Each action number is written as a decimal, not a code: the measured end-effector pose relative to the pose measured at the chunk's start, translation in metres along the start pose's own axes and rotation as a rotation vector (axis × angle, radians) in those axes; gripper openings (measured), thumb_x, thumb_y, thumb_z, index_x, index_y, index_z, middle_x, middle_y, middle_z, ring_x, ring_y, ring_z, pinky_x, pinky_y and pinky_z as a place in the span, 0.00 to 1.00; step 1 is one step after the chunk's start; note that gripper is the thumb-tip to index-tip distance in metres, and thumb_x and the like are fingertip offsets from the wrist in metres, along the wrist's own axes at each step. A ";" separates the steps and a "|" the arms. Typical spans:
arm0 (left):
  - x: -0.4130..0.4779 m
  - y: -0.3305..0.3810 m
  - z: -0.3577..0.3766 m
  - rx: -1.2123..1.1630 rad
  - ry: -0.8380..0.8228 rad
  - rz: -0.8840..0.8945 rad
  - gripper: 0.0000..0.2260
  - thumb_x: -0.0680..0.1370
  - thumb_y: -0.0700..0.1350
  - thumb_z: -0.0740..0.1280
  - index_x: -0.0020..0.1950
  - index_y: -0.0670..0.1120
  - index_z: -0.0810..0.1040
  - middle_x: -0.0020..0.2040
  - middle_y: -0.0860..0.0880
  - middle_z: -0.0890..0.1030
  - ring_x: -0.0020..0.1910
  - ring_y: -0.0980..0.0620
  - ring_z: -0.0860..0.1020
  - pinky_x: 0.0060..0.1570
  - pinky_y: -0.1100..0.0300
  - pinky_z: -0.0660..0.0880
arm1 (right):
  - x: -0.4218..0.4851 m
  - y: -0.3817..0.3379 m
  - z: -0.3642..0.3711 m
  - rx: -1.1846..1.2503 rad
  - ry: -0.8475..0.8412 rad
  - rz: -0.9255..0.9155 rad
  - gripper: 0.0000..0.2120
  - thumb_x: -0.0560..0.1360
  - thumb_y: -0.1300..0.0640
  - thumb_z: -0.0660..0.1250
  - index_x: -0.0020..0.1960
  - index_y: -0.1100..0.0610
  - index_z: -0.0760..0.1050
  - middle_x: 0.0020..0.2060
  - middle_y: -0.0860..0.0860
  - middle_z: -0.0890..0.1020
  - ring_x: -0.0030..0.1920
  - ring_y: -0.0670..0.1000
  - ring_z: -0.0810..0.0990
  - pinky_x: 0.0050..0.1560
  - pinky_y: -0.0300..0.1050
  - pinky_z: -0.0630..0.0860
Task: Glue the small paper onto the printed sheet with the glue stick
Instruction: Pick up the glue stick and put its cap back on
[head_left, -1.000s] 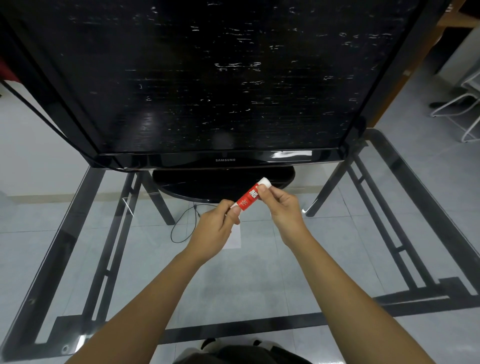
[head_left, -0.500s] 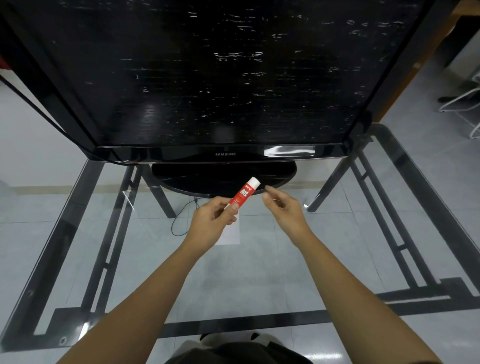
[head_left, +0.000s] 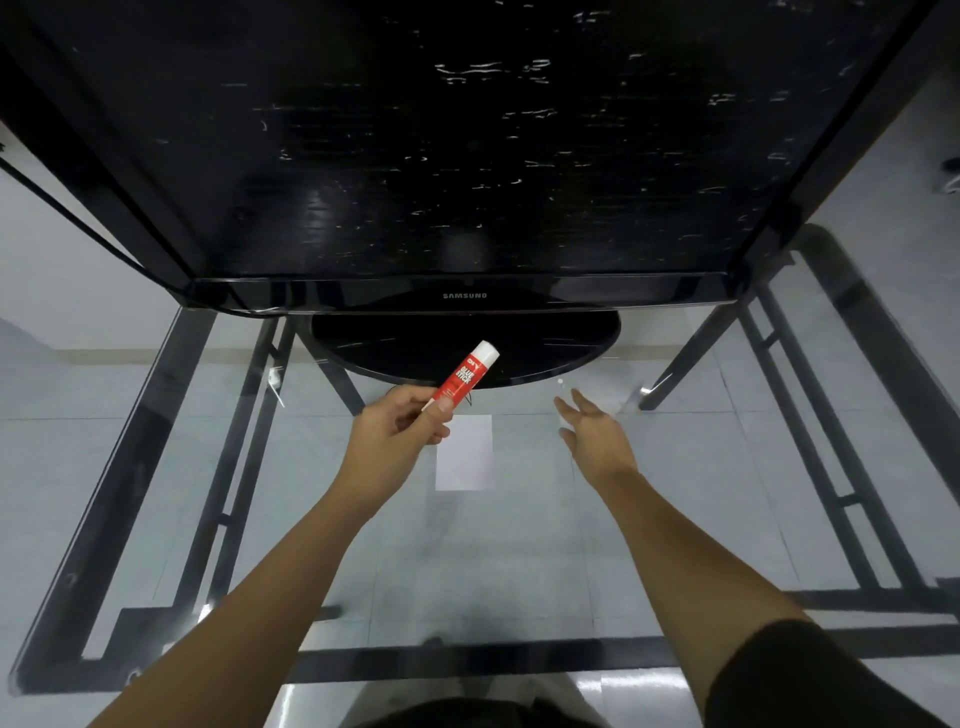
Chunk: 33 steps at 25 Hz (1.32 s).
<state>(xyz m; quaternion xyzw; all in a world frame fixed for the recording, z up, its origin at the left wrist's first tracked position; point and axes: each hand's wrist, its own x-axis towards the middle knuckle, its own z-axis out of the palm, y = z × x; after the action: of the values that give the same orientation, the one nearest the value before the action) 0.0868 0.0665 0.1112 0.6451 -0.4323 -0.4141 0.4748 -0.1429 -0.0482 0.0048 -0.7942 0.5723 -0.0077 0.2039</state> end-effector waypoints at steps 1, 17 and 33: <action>0.000 -0.003 0.000 -0.004 0.002 -0.001 0.11 0.73 0.52 0.66 0.52 0.50 0.79 0.45 0.50 0.82 0.41 0.56 0.82 0.39 0.68 0.77 | 0.004 0.001 0.003 -0.047 -0.031 0.005 0.22 0.80 0.60 0.56 0.73 0.53 0.59 0.75 0.53 0.57 0.66 0.58 0.71 0.63 0.49 0.70; 0.006 -0.017 0.005 0.055 -0.116 0.088 0.08 0.72 0.55 0.66 0.51 0.62 0.76 0.47 0.56 0.81 0.45 0.57 0.81 0.42 0.68 0.78 | -0.046 -0.074 -0.065 1.198 0.260 -0.004 0.11 0.75 0.54 0.66 0.55 0.41 0.75 0.52 0.40 0.80 0.51 0.36 0.78 0.47 0.27 0.74; 0.010 -0.013 0.006 0.157 -0.204 0.123 0.09 0.74 0.50 0.68 0.53 0.57 0.77 0.48 0.56 0.80 0.47 0.54 0.80 0.46 0.65 0.77 | -0.058 -0.080 -0.075 0.990 0.190 -0.094 0.14 0.75 0.57 0.67 0.60 0.51 0.75 0.55 0.52 0.81 0.55 0.47 0.79 0.55 0.40 0.78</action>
<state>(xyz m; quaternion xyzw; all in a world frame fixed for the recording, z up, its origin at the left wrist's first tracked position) 0.0859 0.0576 0.0956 0.6070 -0.5480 -0.4128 0.4010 -0.1085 0.0019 0.1129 -0.6229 0.4796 -0.3598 0.5025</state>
